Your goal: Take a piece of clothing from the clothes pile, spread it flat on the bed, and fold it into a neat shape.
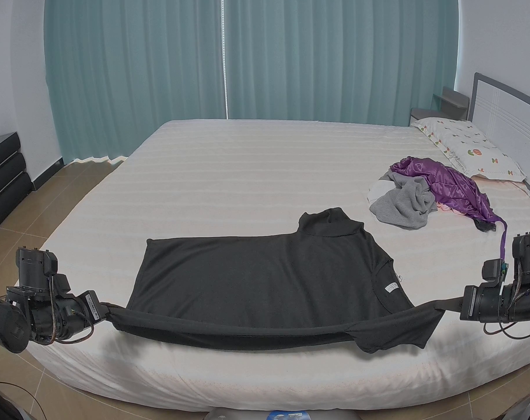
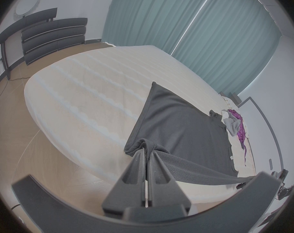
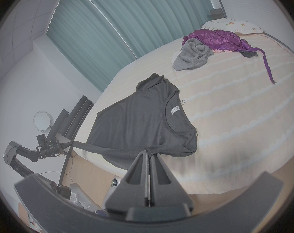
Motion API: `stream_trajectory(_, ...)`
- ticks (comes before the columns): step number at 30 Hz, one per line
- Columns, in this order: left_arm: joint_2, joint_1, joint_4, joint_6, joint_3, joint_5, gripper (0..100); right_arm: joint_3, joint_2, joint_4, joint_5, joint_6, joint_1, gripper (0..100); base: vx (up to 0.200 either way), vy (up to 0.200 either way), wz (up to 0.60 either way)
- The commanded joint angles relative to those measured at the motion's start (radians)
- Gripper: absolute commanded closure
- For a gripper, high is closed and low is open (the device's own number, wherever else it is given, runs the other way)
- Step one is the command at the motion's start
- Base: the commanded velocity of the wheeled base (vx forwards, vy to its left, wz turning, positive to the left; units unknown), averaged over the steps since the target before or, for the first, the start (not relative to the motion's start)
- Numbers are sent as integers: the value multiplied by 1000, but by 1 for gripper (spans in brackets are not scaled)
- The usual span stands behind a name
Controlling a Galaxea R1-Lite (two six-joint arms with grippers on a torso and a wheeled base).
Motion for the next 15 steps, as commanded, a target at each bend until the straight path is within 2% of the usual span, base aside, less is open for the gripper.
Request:
stream_trajectory(1, 3, 0, -1, -6, -27, -4, 100, -24, 19, -2, 0, 1, 0, 100, 0, 0, 0)
stream_trajectory(15, 161, 0, -2, -11, -139, -8, 100, -188, 245, -2, -4, 4, 0, 100, 0, 0, 0)
